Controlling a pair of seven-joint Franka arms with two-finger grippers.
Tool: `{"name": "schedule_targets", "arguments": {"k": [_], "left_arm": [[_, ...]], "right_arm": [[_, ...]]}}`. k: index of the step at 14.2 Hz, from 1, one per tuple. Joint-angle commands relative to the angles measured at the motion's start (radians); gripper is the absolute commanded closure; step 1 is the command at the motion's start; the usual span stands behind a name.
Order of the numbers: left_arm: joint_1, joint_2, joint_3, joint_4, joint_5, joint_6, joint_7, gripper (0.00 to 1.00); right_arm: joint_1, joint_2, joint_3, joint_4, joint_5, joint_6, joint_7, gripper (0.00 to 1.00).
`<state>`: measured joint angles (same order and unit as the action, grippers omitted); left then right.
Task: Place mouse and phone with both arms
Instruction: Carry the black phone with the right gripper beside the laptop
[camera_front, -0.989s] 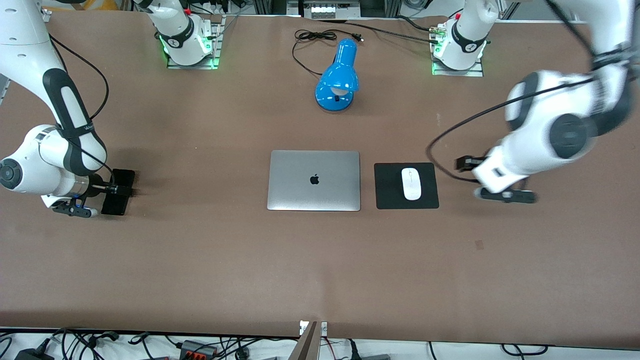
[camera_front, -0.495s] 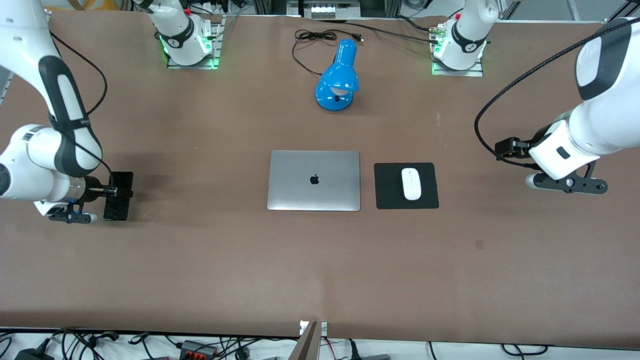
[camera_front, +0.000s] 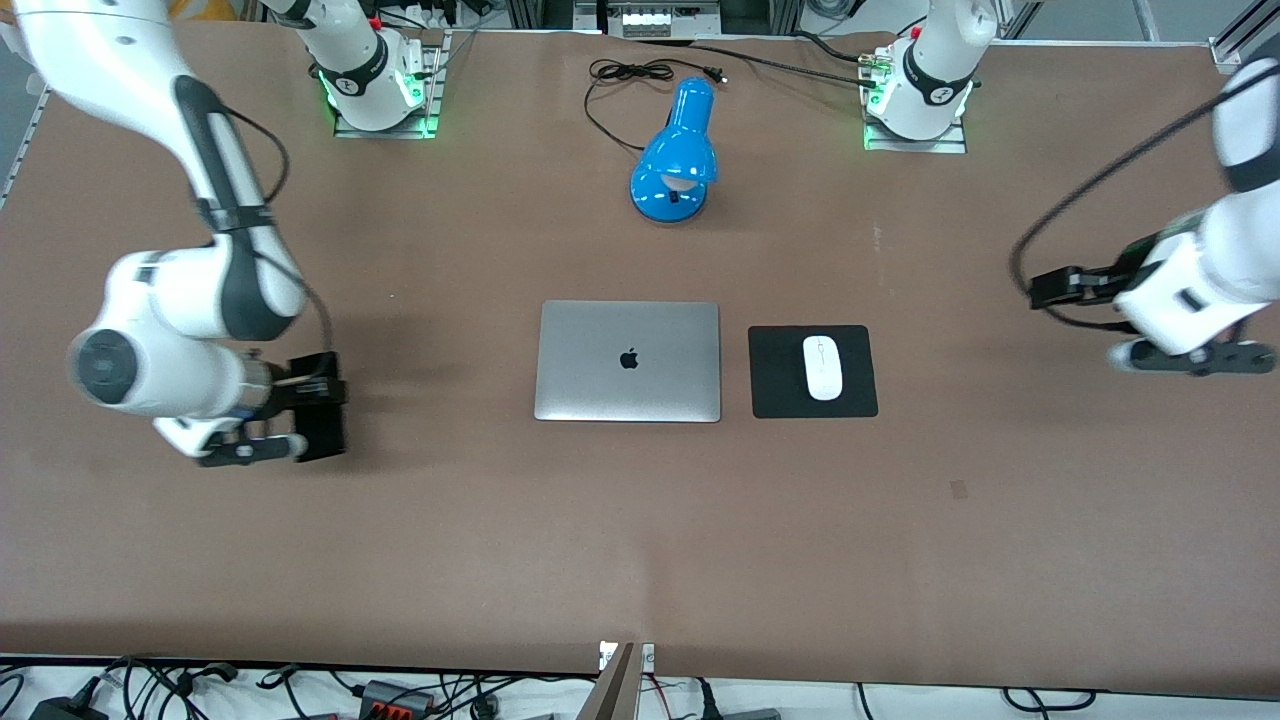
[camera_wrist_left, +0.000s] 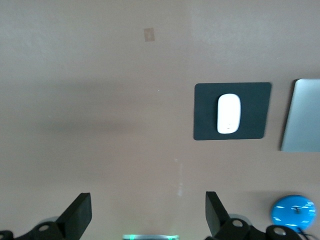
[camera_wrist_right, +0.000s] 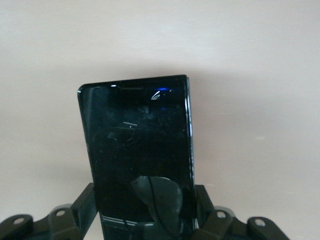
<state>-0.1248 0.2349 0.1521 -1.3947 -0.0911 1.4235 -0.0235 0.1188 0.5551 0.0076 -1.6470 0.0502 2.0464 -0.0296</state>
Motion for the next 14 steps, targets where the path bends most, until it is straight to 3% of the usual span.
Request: {"name": "schedule_targets", "arguments": {"k": [1, 4, 6, 10, 14], "left_arm": [[0.053, -0.147, -0.008, -0.139, 0.008, 0.062, 0.016, 0.00], [0.097, -0.250, -0.086, -0.269, 0.050, 0.167, 0.020, 0.00], [0.085, -0.293, -0.092, -0.334, 0.100, 0.238, 0.030, 0.00], [0.008, -0.301, -0.085, -0.333, 0.100, 0.233, 0.028, 0.00], [0.020, -0.279, -0.083, -0.310, 0.091, 0.216, 0.028, 0.00]], "right_arm": [[0.090, 0.054, -0.011, 0.026, 0.008, 0.037, 0.139, 0.82], [0.172, 0.092, -0.011, 0.024, 0.017, 0.092, 0.270, 0.82], [0.214, 0.106, -0.009, 0.019, 0.019, 0.098, 0.330, 0.82], [0.277, 0.130, -0.009, 0.010, 0.039, 0.127, 0.374, 0.81], [0.295, 0.131, -0.009, -0.049, 0.048, 0.167, 0.414, 0.81]]}}
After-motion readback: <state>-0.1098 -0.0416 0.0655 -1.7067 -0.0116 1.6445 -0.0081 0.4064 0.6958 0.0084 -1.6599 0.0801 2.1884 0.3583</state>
